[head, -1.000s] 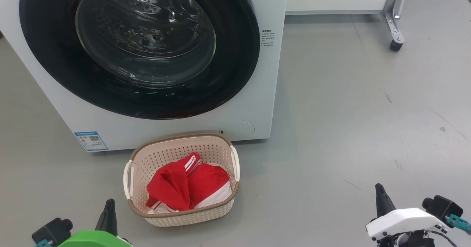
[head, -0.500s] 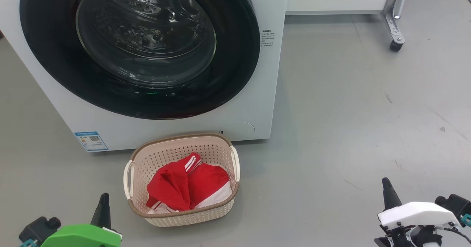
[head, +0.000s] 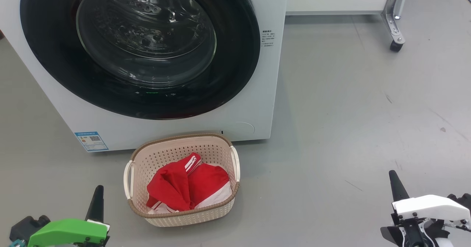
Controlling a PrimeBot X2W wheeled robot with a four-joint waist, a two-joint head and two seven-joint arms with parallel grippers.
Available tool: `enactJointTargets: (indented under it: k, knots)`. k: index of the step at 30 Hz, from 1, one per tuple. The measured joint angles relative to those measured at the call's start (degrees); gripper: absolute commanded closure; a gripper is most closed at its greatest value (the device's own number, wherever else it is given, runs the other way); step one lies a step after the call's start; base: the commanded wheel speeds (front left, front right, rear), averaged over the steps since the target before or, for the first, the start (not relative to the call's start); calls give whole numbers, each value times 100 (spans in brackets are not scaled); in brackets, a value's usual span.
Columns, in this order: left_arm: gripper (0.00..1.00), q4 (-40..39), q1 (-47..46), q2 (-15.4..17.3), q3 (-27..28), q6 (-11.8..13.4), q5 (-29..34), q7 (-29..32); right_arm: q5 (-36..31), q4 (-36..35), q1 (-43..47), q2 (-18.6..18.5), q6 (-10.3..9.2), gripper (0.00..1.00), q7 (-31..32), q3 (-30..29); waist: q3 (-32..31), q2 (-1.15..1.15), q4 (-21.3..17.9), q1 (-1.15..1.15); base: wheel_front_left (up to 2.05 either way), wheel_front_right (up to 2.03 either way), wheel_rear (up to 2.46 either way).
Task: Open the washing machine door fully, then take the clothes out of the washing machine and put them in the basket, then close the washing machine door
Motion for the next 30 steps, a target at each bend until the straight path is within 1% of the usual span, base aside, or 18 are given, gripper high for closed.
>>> enactJointTargets:
  k: [2, 20, 22, 26, 30]
  knots:
    - [100, -11, -9, 0, 65, -9, -226, 67, 234, -20, -4, 0, 7, 100, 54, -60, -1, 0, 1, 0, 0, 0, 0]
    - [100, -151, -140, 0, 305, -94, -1549, 399, 1560, -153, -159, 2, 57, 100, 403, -430, -6, 0, 5, 0, 0, 0, 0]
    - [100, -163, -158, 0, 331, -135, -1740, 442, 1713, -168, -210, 3, 58, 100, 435, -459, -7, 0, 5, 0, 0, 0, 0]
    - [100, -187, -246, 0, 411, -137, -2039, 501, 2009, -208, -232, 3, 104, 100, 519, -550, -8, 0, 6, 0, 0, 0, 0]
    - [100, -189, -247, 0, 430, -137, -2085, 501, 2050, -212, -233, 3, 104, 100, 526, -569, -8, 0, 6, 0, 0, 0, 0]
